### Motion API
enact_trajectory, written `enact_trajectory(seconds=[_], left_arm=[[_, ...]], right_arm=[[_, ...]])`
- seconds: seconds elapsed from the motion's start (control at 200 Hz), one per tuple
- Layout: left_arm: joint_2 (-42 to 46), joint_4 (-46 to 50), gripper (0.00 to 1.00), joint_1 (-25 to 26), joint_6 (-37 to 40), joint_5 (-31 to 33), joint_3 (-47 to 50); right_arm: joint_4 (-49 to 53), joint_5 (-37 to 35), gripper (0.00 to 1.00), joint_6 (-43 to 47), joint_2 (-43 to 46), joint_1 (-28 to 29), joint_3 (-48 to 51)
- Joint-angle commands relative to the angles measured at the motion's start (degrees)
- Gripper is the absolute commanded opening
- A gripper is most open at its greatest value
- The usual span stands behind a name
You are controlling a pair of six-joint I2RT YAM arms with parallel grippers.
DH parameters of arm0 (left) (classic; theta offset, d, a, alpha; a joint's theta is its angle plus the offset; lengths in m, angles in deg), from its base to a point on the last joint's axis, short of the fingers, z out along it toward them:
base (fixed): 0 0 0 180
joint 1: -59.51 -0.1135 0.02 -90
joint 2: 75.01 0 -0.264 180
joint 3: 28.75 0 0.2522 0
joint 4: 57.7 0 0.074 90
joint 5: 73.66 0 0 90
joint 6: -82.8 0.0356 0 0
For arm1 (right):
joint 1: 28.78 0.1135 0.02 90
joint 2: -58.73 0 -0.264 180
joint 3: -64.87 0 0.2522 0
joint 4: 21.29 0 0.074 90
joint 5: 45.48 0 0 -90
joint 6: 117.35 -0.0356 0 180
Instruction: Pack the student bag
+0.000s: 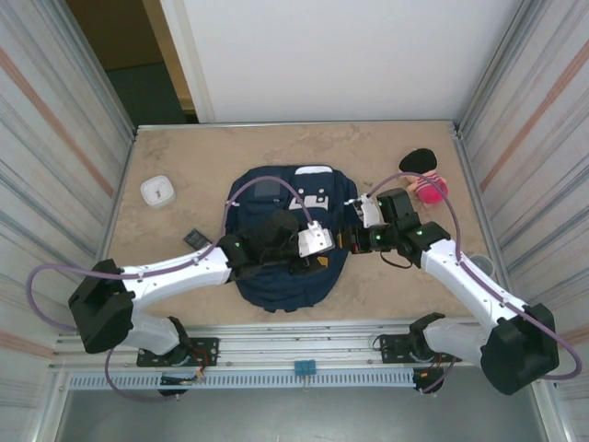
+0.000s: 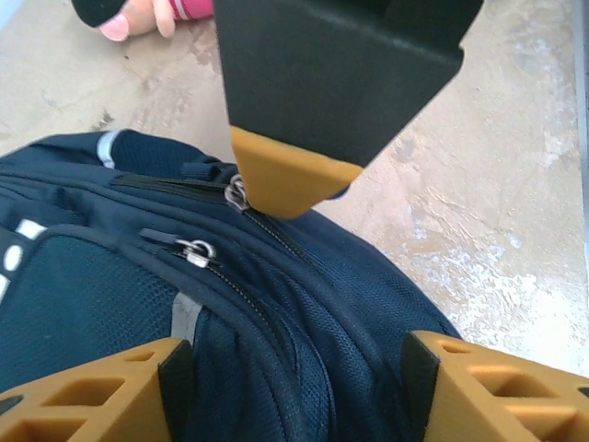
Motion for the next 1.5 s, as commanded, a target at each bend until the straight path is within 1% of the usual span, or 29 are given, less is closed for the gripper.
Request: enact_trajectory(seconds=[0.0,0.05,0.085,0.125,0.145,0.231,0.321,0.501,0.546,0.596,0.626,0.646,0.666,0.676,0.697,0.737,0.772,0.817,0.877,0.937,1.032,1.122,1.168,1.193,1.313,1.368,1.398,1.443,1.493], left_arm=[[-0.30,1.66,0.59,-0.19,0.25,2.67,0.28],[-0.19,2.27,0.49,-0.19,0.85,2.49,0.49],[0.09,2.54,0.37,-0.19,1.35,2.15,0.69],[0.71,2.62,0.21,-0.19,2.01,1.22,0.99],[0.98,2.68,0.15,-0.19,2.38,0.46,1.29],[2.68,2.01,0.01,-0.19,4.21,-2.42,2.97],[3.91,3.65,0.00,-0.21,5.68,-3.42,3.68],[6.04,3.37,0.00,-0.46,7.55,-7.19,5.66],[6.22,2.59,0.00,-0.57,7.32,-6.08,5.91],[6.29,2.54,0.00,-0.54,6.40,-2.94,5.70],[6.46,2.27,0.09,-0.55,5.59,-0.67,5.57],[6.63,1.70,0.17,-0.54,5.15,0.62,5.55],[6.76,1.01,0.29,-0.54,4.83,1.92,5.59],[6.86,0.68,0.36,-0.54,4.69,2.44,5.61],[6.99,-0.26,0.45,-0.54,4.46,3.73,5.78],[7.20,-2.03,0.56,-0.54,4.11,5.59,6.04],[7.10,-3.25,0.62,-0.55,4.30,6.88,6.08],[6.47,-3.64,0.67,-0.54,4.86,7.46,5.54],[4.79,-2.76,0.74,-0.54,6.01,6.27,4.31],[3.11,-2.24,0.78,-0.54,6.09,5.65,3.14],[0.61,-3.86,0.80,-0.54,6.11,7.01,2.36],[-1.79,-4.96,0.79,-0.61,5.87,9.84,1.31],[-2.83,-5.66,0.77,-0.68,5.79,11.07,0.76],[-3.32,-5.98,0.72,-0.76,5.72,11.31,0.50],[-4.39,-7.02,0.36,-1.31,5.78,9.30,0.12],[-4.02,-6.70,0.15,-1.41,5.95,7.92,0.28],[-3.70,-6.32,0.07,-1.39,5.83,7.35,0.41],[-2.90,-5.31,0.00,-1.34,6.14,5.51,0.82],[-1.48,-4.84,0.00,-1.47,7.21,2.52,1.84]], right_arm=[[-0.54,0.47,0.00,0.22,1.51,-0.64,0.61],[-0.91,0.58,0.00,0.20,1.11,-0.65,0.70],[-1.01,-0.29,0.00,0.23,0.78,-0.69,0.82],[-1.04,-1.67,0.00,-0.03,0.56,-0.81,0.91],[-1.21,-2.46,0.00,-0.12,0.30,-1.10,1.07],[-3.34,-3.79,0.00,-1.35,-0.79,-3.96,1.91],[-6.06,-3.67,0.00,-2.34,-2.24,-6.96,2.32],[-8.94,-4.87,0.00,-1.33,-6.18,-8.24,0.90],[-9.23,-4.31,0.00,-1.18,-7.06,-8.23,0.18],[-9.67,-2.60,0.00,-0.91,-7.21,-7.51,-0.38],[-9.80,-2.07,0.00,-0.51,-6.87,-6.54,-0.38],[-9.66,-2.27,0.00,-0.25,-6.46,-5.77,-0.44],[-9.30,-2.67,0.00,0.01,-6.06,-5.06,-0.49],[-9.11,-2.91,0.00,0.20,-5.99,-4.63,-0.49],[-8.70,-3.23,0.00,0.50,-5.47,-3.83,-0.57],[-7.83,-3.84,0.00,0.96,-4.66,-2.66,-0.64],[-7.02,-4.48,0.00,1.06,-3.90,-1.97,-0.58],[-6.62,-4.61,0.00,0.74,-3.01,-1.47,-0.35],[-6.41,-4.57,0.00,0.24,-2.03,-0.86,0.03],[-5.93,-4.63,0.00,-0.06,-1.11,-0.19,0.04],[-5.06,-4.99,0.00,-0.24,0.24,1.28,0.13],[-5.14,-5.10,0.00,-0.74,1.79,3.02,1.11],[-5.08,-5.22,0.00,-0.83,2.40,3.82,1.63],[-5.06,-5.39,0.00,-0.87,2.65,4.21,1.91],[-4.96,-6.08,0.00,-0.88,3.16,4.75,3.48],[-4.54,-7.53,0.00,-0.85,3.02,4.56,3.64],[-4.44,-8.32,0.00,-0.87,2.84,4.33,3.64],[-4.69,-9.39,0.00,-1.11,2.48,3.58,3.67],[-5.67,-9.43,0.00,-1.30,1.77,2.15,3.95]])
